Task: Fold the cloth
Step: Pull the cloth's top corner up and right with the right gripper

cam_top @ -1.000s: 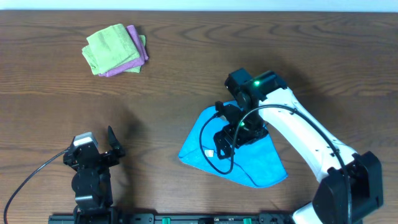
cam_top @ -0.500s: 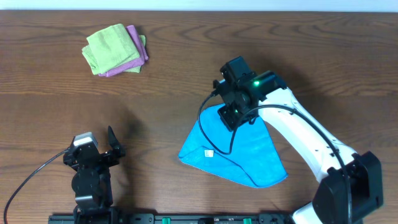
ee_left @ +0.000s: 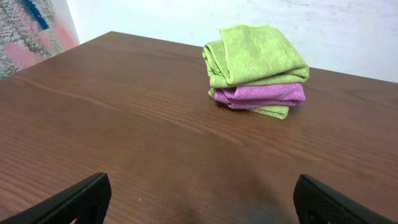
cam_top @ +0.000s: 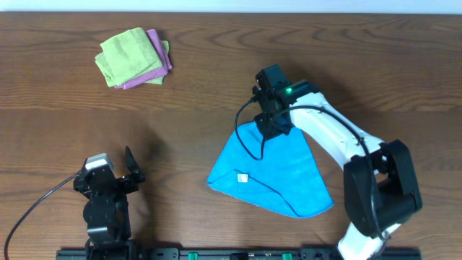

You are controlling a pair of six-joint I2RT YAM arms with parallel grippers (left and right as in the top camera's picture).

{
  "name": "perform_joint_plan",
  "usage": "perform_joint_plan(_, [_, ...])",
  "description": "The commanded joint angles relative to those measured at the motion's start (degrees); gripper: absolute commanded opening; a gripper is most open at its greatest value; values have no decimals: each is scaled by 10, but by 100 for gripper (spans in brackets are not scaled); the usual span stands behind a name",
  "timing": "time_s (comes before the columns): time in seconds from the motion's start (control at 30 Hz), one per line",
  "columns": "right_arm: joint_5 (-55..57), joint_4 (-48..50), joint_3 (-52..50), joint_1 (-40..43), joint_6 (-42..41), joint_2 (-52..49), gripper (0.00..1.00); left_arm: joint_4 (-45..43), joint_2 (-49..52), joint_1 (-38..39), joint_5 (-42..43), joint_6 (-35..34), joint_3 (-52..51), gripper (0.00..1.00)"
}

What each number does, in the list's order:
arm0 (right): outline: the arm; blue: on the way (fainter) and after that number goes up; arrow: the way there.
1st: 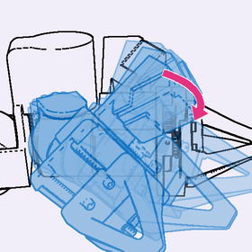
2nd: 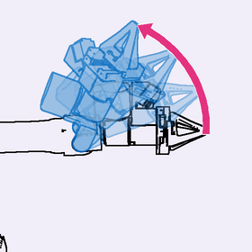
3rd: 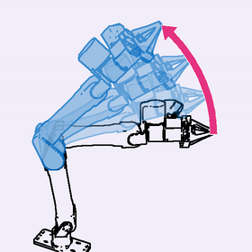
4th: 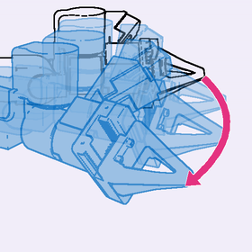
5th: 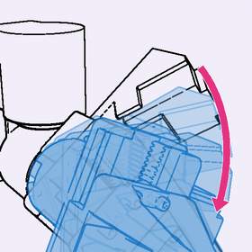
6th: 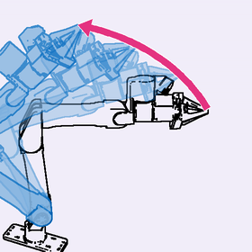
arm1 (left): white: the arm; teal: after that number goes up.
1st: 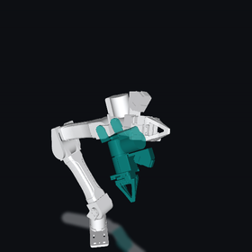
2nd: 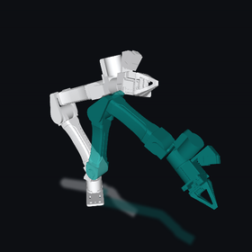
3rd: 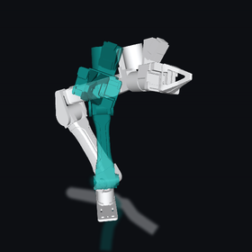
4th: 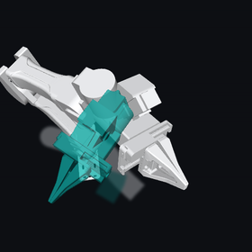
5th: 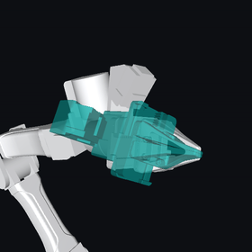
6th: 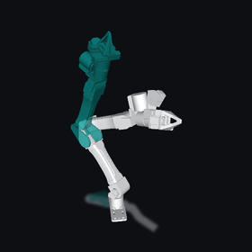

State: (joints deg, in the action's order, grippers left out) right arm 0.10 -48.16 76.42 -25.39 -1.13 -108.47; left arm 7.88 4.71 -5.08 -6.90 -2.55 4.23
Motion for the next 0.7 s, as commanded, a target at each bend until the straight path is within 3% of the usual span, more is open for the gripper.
perform_joint_plan(0.0, [26, 12, -3, 21, -14, -20, 1, 8, -4, 2, -10, 11, -17, 95])
perform_joint_plan(0.3, [35, 17, -3, 67, -14, -37, 1, 8, -4, 2, -10, 11, -17, 95])
perform_joint_plan(0.67, [17, 11, -3, 67, -7, -61, 1, 8, -4, 2, -10, 11, -17, 95])
